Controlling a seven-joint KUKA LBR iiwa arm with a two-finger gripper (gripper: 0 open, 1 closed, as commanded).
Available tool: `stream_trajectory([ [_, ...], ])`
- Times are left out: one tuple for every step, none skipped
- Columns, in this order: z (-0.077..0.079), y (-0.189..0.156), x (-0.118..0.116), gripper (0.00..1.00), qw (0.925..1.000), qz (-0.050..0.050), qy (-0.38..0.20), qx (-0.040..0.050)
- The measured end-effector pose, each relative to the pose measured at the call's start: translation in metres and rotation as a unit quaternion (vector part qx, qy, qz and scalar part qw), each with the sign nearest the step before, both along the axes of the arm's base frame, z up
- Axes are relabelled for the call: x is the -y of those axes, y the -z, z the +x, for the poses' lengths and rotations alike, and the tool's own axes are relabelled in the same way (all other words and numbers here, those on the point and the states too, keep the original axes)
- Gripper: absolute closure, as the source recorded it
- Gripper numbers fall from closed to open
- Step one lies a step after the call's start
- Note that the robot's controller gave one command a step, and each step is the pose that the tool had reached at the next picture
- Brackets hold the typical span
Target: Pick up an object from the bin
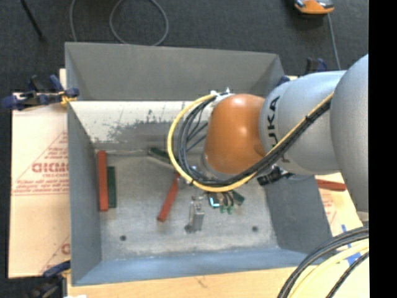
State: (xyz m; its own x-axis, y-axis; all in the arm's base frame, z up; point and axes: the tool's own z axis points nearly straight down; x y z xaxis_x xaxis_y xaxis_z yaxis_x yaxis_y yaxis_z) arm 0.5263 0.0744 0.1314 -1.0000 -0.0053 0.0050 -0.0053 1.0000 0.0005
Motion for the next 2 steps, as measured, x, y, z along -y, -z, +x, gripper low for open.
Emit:
stream_trajectory([
  [0.0520,0.0599,-0.0090,0.00,0.9984,0.000,-0.057,0.0038],
  [0.0520,0.0574,-0.0093,1.00,0.9985,0.000,-0.055,0.0043],
])
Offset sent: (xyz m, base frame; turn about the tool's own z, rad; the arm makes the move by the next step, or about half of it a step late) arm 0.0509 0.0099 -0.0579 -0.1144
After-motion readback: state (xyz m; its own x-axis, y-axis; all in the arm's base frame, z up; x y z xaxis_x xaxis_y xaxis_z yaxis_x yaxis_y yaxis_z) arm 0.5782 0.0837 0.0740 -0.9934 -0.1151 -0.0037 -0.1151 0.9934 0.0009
